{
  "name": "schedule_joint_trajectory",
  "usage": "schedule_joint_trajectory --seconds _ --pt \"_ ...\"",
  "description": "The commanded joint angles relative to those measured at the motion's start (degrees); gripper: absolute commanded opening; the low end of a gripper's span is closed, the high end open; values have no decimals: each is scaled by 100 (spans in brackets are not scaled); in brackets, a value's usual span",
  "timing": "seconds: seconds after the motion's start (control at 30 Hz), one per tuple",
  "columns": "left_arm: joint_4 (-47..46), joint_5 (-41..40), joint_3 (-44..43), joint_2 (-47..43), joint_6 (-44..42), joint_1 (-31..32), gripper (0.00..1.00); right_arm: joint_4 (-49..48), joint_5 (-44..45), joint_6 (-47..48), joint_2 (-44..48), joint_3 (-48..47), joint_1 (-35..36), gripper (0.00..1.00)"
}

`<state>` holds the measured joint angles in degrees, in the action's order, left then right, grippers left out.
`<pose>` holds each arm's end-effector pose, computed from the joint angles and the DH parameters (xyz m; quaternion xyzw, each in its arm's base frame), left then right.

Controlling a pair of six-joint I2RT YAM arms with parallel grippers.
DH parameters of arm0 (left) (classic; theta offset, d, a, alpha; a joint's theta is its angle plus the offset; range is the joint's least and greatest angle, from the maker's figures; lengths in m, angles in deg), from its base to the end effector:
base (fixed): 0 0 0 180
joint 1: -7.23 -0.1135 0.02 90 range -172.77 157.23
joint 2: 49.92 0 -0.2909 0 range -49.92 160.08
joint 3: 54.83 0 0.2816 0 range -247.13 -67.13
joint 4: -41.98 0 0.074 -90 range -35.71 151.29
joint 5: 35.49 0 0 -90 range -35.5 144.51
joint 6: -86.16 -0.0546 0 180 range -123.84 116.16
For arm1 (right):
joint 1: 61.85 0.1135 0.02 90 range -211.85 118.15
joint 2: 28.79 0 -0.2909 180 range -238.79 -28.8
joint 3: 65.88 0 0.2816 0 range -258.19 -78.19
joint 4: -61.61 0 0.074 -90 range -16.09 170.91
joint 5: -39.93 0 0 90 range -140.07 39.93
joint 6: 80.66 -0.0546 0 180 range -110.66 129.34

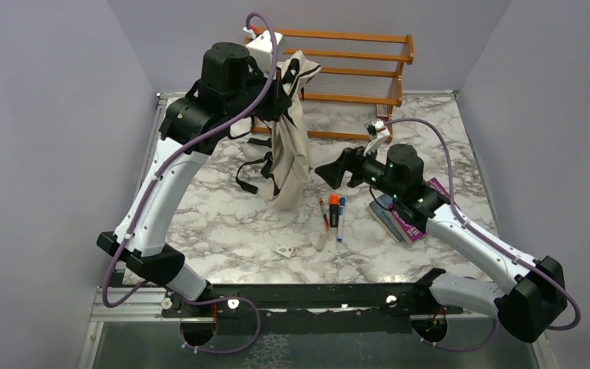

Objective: Pack the student bag
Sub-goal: Pick up the student bag at the center of the board.

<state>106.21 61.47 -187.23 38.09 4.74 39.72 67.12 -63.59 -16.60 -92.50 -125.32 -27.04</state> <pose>0.2762 -0.1838 0.5577 0.2033 0.7919 -0.2477 0.5198 0.2367 0.1801 0.3318 -0.1343 0.7514 0.4012 0.5064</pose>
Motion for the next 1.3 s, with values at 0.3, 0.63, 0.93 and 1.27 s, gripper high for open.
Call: schedule_joint_trajectory --seconds 0.3,0.63,0.93,1.27 --pt "-1943 790 1869 -683 339 -477 0 101 699 53 624 415 18 92" --pt "-2325 1106 4207 -1926 487 -1827 0 -192 336 45 364 509 24 93" --pt "-2589 1266 4520 -2013 293 -2061 2 -227 400 -99 -56 294 17 93" --pt "-2930 1665 4096 -1695 -10 -2280 4 -27 531 125 -1324 -782 -257 92"
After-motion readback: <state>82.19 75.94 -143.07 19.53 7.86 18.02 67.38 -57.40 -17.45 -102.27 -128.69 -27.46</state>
